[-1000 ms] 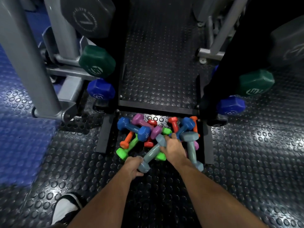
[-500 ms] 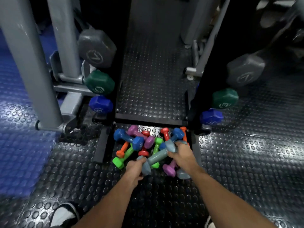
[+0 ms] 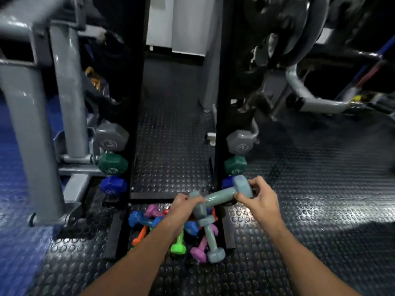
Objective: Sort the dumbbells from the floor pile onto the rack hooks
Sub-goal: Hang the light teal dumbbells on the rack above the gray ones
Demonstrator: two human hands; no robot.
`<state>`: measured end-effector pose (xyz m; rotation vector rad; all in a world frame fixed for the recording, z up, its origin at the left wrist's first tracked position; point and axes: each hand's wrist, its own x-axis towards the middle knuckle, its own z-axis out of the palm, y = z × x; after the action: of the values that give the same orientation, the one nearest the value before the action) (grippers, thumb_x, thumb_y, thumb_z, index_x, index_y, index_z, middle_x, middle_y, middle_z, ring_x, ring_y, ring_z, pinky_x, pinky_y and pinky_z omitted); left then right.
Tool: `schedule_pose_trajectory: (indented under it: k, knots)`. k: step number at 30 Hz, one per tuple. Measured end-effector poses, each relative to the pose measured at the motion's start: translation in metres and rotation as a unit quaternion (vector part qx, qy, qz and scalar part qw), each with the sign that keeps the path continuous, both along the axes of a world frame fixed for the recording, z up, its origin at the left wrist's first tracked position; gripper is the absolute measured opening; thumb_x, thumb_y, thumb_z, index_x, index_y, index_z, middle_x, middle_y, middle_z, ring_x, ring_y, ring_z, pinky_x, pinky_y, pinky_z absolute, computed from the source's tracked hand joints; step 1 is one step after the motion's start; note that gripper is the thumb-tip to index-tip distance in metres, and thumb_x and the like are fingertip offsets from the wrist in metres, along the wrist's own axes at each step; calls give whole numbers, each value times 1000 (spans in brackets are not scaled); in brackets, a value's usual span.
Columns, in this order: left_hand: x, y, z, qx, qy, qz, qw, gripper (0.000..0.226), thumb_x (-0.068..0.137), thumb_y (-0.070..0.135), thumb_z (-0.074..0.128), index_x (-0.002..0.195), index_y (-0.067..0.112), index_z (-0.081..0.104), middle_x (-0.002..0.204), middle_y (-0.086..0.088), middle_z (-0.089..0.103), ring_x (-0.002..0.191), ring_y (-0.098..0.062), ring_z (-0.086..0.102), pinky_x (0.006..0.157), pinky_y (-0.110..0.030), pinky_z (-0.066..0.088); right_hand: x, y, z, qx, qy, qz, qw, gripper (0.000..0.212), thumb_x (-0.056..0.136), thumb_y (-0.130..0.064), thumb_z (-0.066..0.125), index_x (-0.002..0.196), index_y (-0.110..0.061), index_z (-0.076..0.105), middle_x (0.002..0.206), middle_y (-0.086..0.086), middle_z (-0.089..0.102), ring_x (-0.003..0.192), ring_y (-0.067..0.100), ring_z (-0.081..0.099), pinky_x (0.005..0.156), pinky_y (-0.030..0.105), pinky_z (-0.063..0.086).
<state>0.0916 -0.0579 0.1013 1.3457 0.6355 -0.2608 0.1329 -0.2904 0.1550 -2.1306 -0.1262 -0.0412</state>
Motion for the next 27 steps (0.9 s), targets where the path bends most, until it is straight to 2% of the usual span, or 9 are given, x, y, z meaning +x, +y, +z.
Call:
schedule_pose_trajectory:
  k: [3, 5, 7, 9, 12, 16, 19, 24, 27]
  knots:
    - [10, -10, 46, 21, -44, -75, 996, 79, 43, 29, 92, 112, 14, 56, 105, -9, 70, 88, -23, 71, 79, -45, 61, 9, -13, 37, 49, -32, -27, 998, 31, 76, -17, 91, 92, -22, 66, 92, -3, 72, 80, 7, 65, 68, 22, 53]
    - [17, -17, 72, 65, -83, -125, 987, 69, 52, 14, 93, 111, 14, 58, 106, -9, 71, 88, -18, 71, 76, -37, 62, 19, -19, 62, 64, -51, -41, 996, 32, 76, -17, 92, 97, -21, 68, 96, -4, 73, 83, 2, 65, 73, 19, 53]
    - [24, -25, 95, 99, -121, -145, 977, 57, 59, 8, 92, 106, 15, 60, 99, -6, 72, 85, -15, 70, 80, -37, 63, 33, -24, 84, 81, -61, -51, 994, 34, 77, -19, 91, 103, -22, 70, 101, -6, 75, 91, 8, 68, 81, 27, 55]
    - [31, -35, 116, 104, -146, -150, 972, 54, 62, 12, 93, 105, 15, 60, 100, -7, 72, 87, -15, 71, 80, -37, 63, 49, -30, 107, 104, -72, -57, 990, 36, 78, -19, 90, 109, -22, 72, 104, -4, 76, 96, 14, 70, 85, 29, 56]
    - [42, -51, 142, 130, -177, -140, 965, 65, 57, 36, 95, 108, 12, 62, 101, -10, 74, 80, -16, 73, 69, -34, 62, 76, -36, 136, 124, -75, -64, 987, 37, 79, -28, 89, 112, -25, 74, 106, -3, 77, 102, 19, 71, 91, 36, 58]
    - [59, -68, 178, 202, -182, -119, 955, 69, 52, 62, 90, 102, 22, 64, 98, 5, 73, 87, -13, 72, 76, -35, 61, 115, -37, 166, 176, -54, -86, 979, 37, 76, -24, 91, 110, -21, 78, 106, 3, 78, 107, 26, 73, 91, 40, 61]
    - [76, -75, 202, 231, -182, -93, 951, 52, 60, 53, 90, 94, 23, 65, 92, 7, 71, 82, -7, 67, 68, -23, 55, 141, -32, 191, 175, -59, -102, 978, 47, 67, -25, 95, 109, -18, 75, 107, 9, 76, 101, 26, 73, 89, 43, 62]
    - [104, -90, 216, 245, -173, -80, 951, 77, 51, 46, 94, 112, 17, 56, 103, 4, 68, 92, -14, 68, 81, -33, 58, 182, -12, 218, 122, -61, -104, 985, 64, 41, -47, 96, 95, -21, 71, 98, 5, 76, 93, 23, 73, 83, 42, 62]
    - [111, -95, 210, 200, -179, -57, 962, 76, 46, 47, 94, 106, 19, 58, 101, 4, 71, 89, -13, 71, 82, -37, 61, 200, 0, 221, 127, -47, -73, 988, 50, 53, -33, 101, 93, -21, 73, 97, 6, 76, 85, 22, 72, 74, 39, 62]
